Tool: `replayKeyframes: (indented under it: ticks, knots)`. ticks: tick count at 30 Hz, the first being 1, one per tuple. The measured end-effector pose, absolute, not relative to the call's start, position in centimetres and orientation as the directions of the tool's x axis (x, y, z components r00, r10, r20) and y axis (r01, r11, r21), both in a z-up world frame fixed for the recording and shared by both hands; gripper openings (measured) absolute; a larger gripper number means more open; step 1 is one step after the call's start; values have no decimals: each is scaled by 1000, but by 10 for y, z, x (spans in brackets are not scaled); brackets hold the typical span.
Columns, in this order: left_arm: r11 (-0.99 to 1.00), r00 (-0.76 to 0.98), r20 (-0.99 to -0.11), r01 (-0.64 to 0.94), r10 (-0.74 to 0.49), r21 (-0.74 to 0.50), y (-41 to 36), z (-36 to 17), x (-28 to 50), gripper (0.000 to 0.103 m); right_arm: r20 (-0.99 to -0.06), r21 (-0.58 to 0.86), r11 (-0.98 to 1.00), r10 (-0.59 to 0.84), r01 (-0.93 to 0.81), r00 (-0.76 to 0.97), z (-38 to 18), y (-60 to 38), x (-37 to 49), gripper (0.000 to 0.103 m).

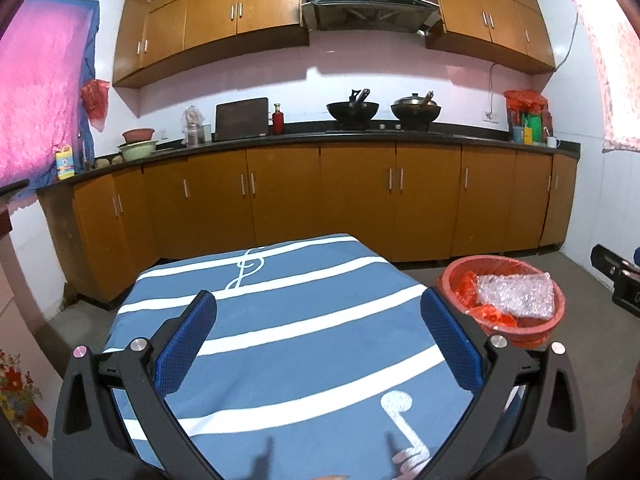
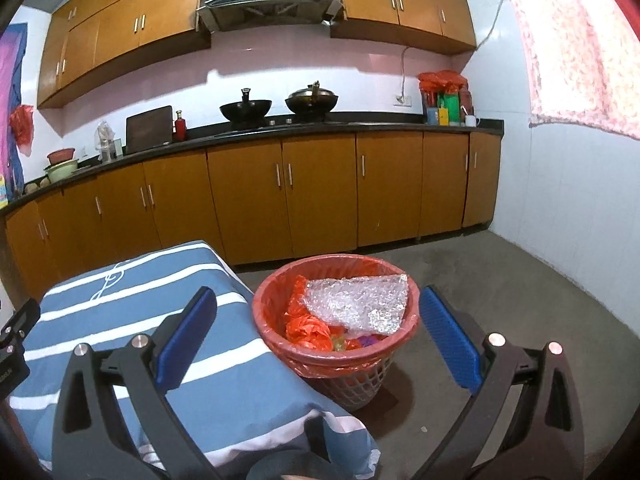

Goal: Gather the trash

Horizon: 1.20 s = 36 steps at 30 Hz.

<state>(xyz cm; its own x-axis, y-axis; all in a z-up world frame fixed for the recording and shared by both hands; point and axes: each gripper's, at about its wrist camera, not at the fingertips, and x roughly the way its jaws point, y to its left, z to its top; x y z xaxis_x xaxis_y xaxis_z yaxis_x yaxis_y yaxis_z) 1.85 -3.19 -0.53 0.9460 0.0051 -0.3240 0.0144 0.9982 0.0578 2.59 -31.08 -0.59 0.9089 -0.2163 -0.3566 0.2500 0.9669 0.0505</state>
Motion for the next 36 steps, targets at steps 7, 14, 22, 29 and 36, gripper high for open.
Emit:
replayKeyframes:
  ticks: [7,14,22,29,36]
  knots:
    - [999,946,-325,16,1,48,-29,-9,5,101,-340,13,973,-211,229,917,-7,-296,13,99]
    - [998,952,-307,23,-5,55,-29,-10,-5,101,-339,11,977,-199,215,920,-10,-290,3,99]
    - [998,955,-295,43,-29,44,-30,-10,-9,101,-306,7,975,-209,222,929,-6,-290,-6,99]
    - [998,958,-286,50,-36,42,-31,-9,-12,101,-299,-2,974,-217,227,929,-5,-289,-12,99]
    - [998,955,-295,51,-39,34,-31,-9,-11,101,-295,-5,973,-222,231,929,-3,-289,-9,99]
